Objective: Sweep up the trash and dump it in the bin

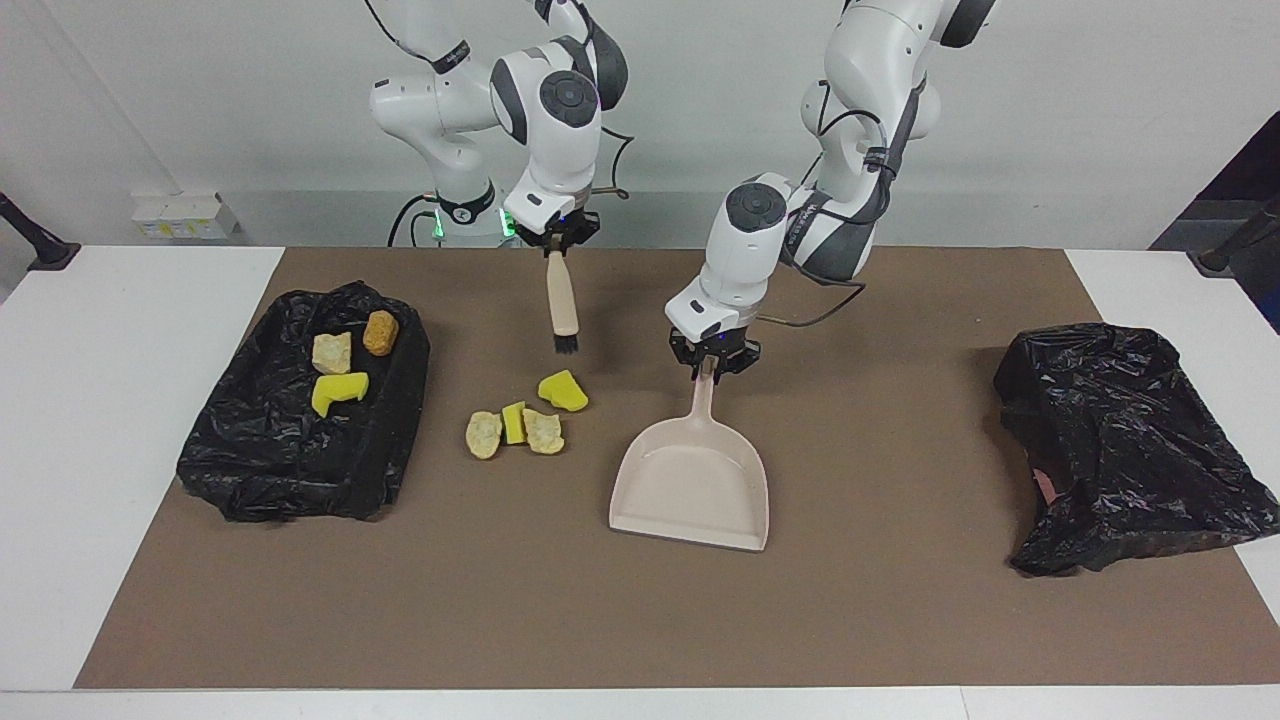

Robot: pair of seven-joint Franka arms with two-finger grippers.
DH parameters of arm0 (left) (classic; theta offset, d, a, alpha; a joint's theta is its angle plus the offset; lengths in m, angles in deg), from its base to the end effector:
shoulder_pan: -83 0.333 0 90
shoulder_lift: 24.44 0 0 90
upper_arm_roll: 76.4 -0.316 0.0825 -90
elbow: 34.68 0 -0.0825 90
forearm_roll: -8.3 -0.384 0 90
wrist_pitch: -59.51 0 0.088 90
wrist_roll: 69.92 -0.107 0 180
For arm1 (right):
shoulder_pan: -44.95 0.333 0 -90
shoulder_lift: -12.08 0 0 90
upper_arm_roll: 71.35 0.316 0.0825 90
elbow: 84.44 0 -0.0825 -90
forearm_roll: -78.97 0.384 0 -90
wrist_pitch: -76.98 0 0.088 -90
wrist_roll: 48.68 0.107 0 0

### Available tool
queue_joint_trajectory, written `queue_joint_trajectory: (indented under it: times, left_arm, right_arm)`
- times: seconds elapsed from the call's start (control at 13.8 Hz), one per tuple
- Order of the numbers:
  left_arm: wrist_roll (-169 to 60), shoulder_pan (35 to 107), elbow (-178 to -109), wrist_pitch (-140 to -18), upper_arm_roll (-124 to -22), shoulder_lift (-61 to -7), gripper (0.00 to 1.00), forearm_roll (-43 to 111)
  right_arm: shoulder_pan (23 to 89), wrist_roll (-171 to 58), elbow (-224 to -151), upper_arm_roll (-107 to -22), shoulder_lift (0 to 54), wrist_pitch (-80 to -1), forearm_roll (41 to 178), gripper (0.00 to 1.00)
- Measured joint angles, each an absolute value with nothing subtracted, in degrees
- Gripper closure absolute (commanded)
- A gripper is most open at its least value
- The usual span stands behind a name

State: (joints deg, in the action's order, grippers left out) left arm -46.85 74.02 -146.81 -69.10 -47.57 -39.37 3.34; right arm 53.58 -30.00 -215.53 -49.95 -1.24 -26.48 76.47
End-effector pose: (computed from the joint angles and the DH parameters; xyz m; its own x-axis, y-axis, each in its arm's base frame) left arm 0.4892 -0.3602 0.3653 0.9576 -0.2857 0.0364 -0.2876 -0.9549 0.0739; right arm 0.3863 0.2229 0.4213 0.9635 0.1670 -0.2094 0.2094 -0.9572 0.1997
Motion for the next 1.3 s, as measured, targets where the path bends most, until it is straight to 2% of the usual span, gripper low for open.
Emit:
queue_joint_trajectory:
  times: [0.29,0.58,0.94,1.3]
  left_arm:
    - [-61.28,75.63,-145.77,-64.45,-47.79,-38.55,1.0,3.14]
    - [-84.95,79.21,-143.72,-56.5,-48.17,-35.18,1.0,2.98]
    - [-108.46,80.55,-144.16,-54.32,-49.47,-33.5,1.0,2.97]
    - [-112.97,79.42,-147.46,-55.02,-48.21,-33.44,1.0,2.97]
  right_arm:
    - [52.94,-35.79,-207.15,-59.09,9.24,-29.36,61.67,1.0]
    - [52.8,-39.35,-202.5,-64.56,18.07,-35.28,55.0,1.0]
    - [53.35,-39.53,-202.58,-65.19,21.08,-36.02,55.48,1.0]
    - [53.91,-38.78,-205.74,-65.1,21.16,-35.78,64.2,1.0]
